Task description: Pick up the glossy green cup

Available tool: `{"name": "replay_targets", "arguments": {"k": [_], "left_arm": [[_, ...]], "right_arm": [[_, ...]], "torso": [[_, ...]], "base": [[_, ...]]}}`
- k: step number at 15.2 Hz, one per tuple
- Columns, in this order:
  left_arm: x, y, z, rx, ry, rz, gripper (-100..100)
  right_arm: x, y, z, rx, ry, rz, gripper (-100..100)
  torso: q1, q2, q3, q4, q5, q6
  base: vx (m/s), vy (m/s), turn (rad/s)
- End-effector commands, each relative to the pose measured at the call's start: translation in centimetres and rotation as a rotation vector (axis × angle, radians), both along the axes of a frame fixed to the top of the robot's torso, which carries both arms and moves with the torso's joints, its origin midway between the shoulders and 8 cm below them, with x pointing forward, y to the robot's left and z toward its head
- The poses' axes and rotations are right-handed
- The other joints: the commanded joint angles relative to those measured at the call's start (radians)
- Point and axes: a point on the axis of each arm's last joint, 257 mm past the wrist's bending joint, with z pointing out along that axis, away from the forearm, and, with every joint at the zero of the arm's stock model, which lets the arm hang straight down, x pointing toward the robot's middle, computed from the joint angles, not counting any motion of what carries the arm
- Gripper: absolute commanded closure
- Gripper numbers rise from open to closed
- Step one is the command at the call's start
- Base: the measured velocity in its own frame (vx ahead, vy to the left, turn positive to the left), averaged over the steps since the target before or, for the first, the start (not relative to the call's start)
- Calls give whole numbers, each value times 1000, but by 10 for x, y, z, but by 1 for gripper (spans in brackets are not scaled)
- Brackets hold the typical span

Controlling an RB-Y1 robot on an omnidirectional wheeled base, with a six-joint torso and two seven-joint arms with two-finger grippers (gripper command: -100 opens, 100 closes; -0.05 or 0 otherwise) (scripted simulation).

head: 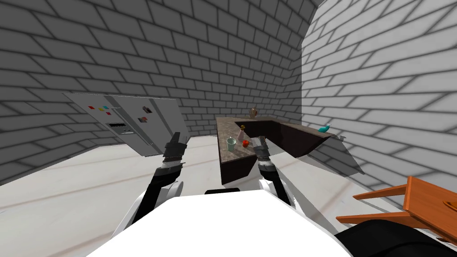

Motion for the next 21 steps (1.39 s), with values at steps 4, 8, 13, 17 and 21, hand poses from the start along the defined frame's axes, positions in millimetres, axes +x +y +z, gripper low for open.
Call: {"name": "replay_targets", "arguments": {"k": [4,8,13,17,21], "left_arm": [[0,0,0,0,0,0,0],[0,0,0,0,0,0,0],[0,0,0,0,0,0,0],[0,0,0,0,0,0,0],[0,0,0,0,0,0,0]], "right_arm": [[6,5,-31,-132,75,33,-100],[10,3,-61,-241,144,48,-100],[11,0,-80,-347,188,77,-100],[12,-12,-113,-473,263,88,-100],[12,-22,-131,-572,305,106,-100]], "torso": [[1,0,0,0,0,0],[0,-1,0,0,0,0],[2,-1,-1,0,0,0],[1,-1,-1,0,0,0],[1,-2,-1,0,0,0]], "base": [[-16,94,-31],[-4,80,-24],[-5,95,-23],[-3,94,-24],[11,100,-23]]}}
